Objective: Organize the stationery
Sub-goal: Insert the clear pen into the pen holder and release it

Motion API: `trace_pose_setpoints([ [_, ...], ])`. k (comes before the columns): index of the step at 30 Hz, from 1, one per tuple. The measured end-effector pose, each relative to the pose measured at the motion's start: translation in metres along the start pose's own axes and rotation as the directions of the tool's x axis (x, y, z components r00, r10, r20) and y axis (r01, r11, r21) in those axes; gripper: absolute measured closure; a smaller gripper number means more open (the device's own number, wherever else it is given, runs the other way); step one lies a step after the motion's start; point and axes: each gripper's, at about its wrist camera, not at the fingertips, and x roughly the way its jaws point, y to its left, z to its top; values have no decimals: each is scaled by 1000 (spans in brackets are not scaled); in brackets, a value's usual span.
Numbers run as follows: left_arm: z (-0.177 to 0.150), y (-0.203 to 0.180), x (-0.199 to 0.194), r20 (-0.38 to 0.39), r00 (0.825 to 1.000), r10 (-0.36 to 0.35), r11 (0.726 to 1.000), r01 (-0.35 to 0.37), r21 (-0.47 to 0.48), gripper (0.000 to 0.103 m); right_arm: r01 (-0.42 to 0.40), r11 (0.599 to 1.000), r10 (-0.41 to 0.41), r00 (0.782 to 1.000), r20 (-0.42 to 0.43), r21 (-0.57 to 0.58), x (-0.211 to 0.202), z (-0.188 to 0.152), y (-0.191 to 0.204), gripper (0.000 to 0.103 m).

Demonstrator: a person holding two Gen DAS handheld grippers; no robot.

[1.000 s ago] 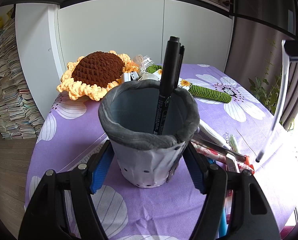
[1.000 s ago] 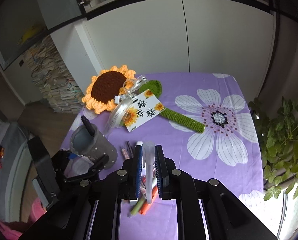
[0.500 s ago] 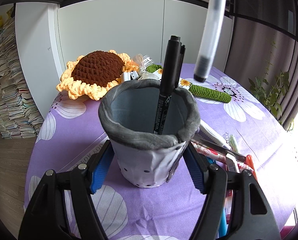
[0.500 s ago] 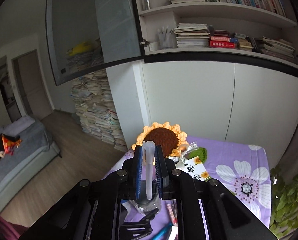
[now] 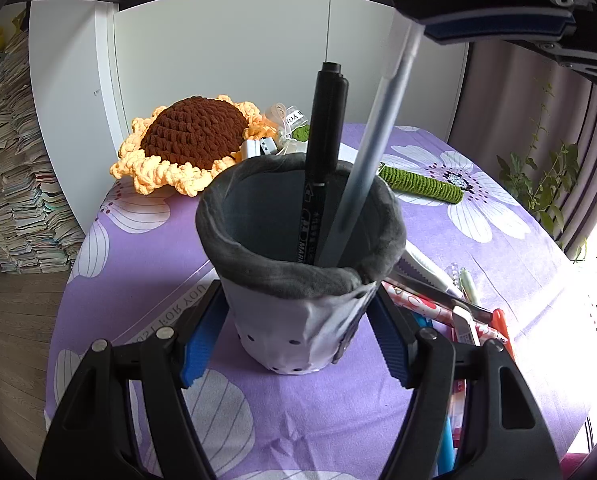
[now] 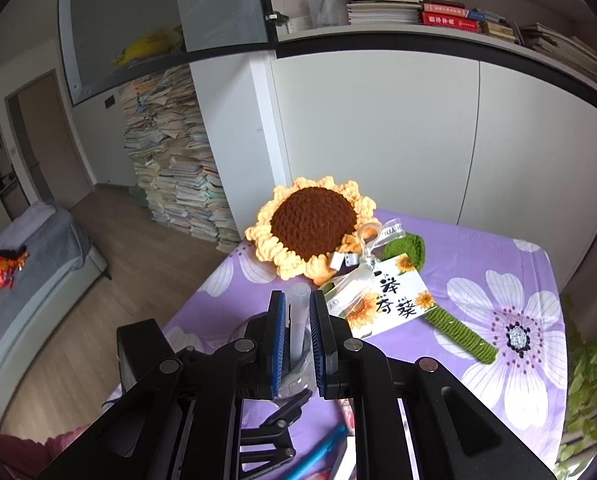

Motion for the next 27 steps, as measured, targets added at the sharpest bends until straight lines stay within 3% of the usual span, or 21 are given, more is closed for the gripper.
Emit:
trace_pose_setpoints([
  [9, 2, 2, 4, -1, 1000, -5, 1000, 5, -2, 35, -35, 999, 37, 994, -106, 24, 15, -15, -3, 90],
  [14, 2, 2, 2, -1, 1000, -7, 1000, 7, -4, 34, -30, 998, 35, 995, -91, 57, 2, -23, -14, 89],
  [20, 2, 2, 2, -1, 1000, -7, 1000, 7, -3, 34, 64, 985, -40, 988, -151, 158, -3, -51, -55, 89],
  [27, 2, 4, 2, -2, 1000, -7, 1000, 7, -2, 34, 206, 925, -97, 941, -323, 320, 16, -90, -112, 89],
])
